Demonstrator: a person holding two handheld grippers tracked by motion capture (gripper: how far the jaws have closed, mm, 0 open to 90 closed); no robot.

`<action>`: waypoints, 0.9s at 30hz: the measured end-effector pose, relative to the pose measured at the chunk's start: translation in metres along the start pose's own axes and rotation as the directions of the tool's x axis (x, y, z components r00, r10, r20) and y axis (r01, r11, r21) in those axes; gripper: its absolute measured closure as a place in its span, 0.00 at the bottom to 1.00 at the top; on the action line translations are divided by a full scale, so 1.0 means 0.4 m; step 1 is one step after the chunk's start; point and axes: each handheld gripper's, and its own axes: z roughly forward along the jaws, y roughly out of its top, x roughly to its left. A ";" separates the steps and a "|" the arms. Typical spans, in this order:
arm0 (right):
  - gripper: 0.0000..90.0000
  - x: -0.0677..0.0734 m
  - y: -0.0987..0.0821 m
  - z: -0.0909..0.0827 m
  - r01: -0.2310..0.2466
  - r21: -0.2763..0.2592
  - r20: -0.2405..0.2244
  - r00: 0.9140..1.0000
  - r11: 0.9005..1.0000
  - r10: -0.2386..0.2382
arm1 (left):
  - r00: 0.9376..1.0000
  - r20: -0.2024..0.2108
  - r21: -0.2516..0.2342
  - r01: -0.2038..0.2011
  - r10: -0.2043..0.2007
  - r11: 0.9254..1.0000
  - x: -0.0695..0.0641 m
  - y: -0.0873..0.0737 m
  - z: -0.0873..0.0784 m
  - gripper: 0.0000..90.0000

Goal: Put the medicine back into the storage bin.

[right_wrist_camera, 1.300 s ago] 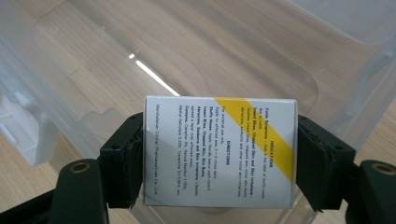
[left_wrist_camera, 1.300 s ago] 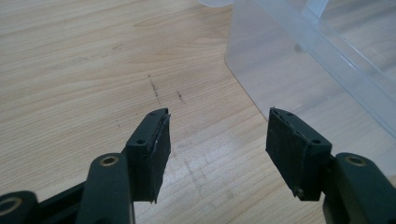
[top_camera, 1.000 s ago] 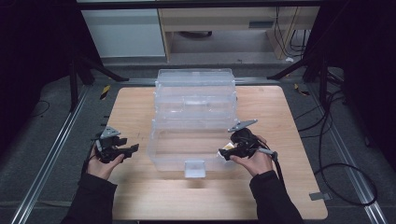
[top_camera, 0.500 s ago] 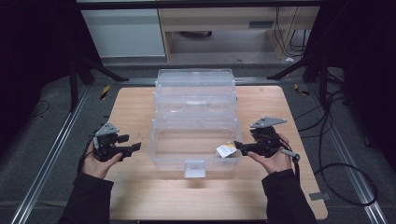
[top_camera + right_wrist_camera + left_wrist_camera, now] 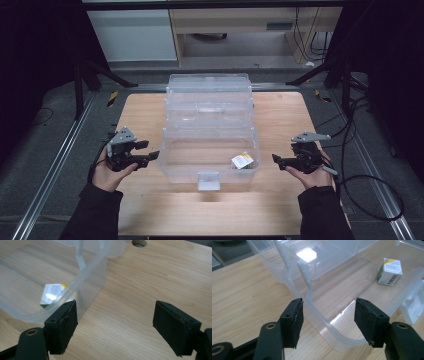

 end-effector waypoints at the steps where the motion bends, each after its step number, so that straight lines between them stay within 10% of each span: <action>1: 0.22 -0.003 -0.004 0.000 -0.003 0.006 -0.002 1.000 1.000 0.003 | 1.000 0.008 0.002 -0.005 0.005 1.000 -0.005 0.005 0.002 0.44; 18: 0.21 -0.034 -0.054 0.024 0.010 0.039 0.025 1.000 0.999 -0.011 | 0.974 0.175 0.028 -0.148 0.141 0.989 -0.111 0.103 0.081 0.46; 27: 0.21 -0.041 -0.063 0.028 0.023 0.045 0.029 0.999 0.999 -0.024 | 0.944 0.264 0.063 -0.224 0.201 0.972 -0.162 0.128 0.130 0.47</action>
